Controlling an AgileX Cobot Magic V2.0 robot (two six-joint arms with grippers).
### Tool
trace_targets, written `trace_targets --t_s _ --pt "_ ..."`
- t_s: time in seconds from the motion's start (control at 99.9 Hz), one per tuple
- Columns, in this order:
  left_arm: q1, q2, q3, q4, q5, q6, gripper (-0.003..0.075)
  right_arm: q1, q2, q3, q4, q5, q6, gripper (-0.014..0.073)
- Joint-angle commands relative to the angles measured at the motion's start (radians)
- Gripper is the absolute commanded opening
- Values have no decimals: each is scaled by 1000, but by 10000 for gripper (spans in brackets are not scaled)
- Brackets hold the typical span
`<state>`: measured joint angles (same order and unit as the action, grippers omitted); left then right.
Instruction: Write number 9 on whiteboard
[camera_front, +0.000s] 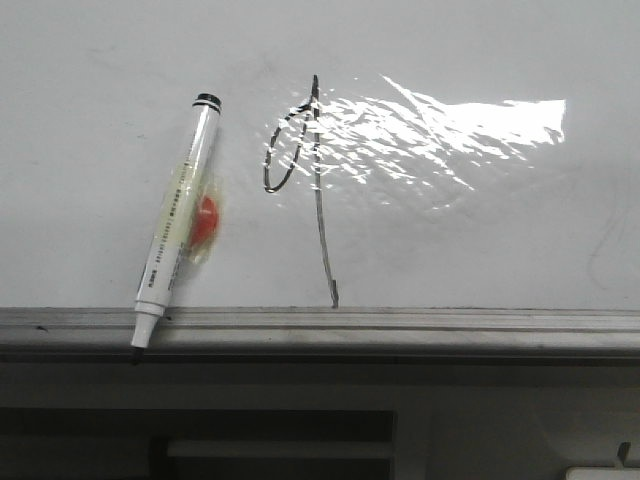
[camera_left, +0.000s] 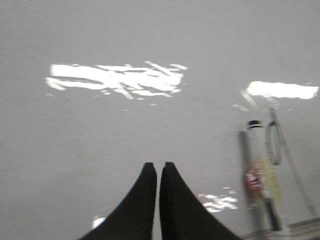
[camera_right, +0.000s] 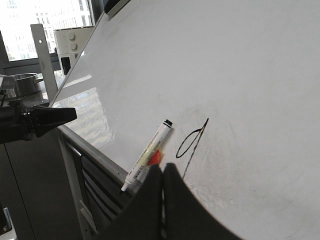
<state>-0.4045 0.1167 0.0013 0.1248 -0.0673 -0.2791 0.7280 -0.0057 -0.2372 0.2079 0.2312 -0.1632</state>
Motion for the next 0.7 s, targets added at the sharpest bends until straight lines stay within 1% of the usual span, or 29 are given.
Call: trace_targets --t_s 0.0,0.07,0.11,0.16,0.22,0.26,0.39,0.5,0.69 --pt "102 -44 17 81 0 6 -20 1 10 -24 -9 -85 -4 -61" --pt "181 -77 17 116 15 17 -20 1 10 -24 -9 -85 -4 -61" --pt "220 -92 17 103 16 69 -20 1 10 -24 -9 -85 -4 -61" --pt "260 -114 17 54 29 156 -20 1 10 -24 -9 -85 -4 -61" --pt "295 -146 17 -42 67 263 -20 1 10 -24 -9 -85 -4 -61" --pt "313 -151 19 -90 94 294 -20 1 10 -24 -9 -85 -4 -61" --pt "346 -149 19 -105 231 297 -20 1 10 -24 -9 -85 -4 -61" --pt "347 -149 19 -105 358 293 -20 1 10 -24 -9 -85 -4 -61" --pt "347 -149 19 -101 353 286 -20 1 10 -24 -9 -85 -4 -61"
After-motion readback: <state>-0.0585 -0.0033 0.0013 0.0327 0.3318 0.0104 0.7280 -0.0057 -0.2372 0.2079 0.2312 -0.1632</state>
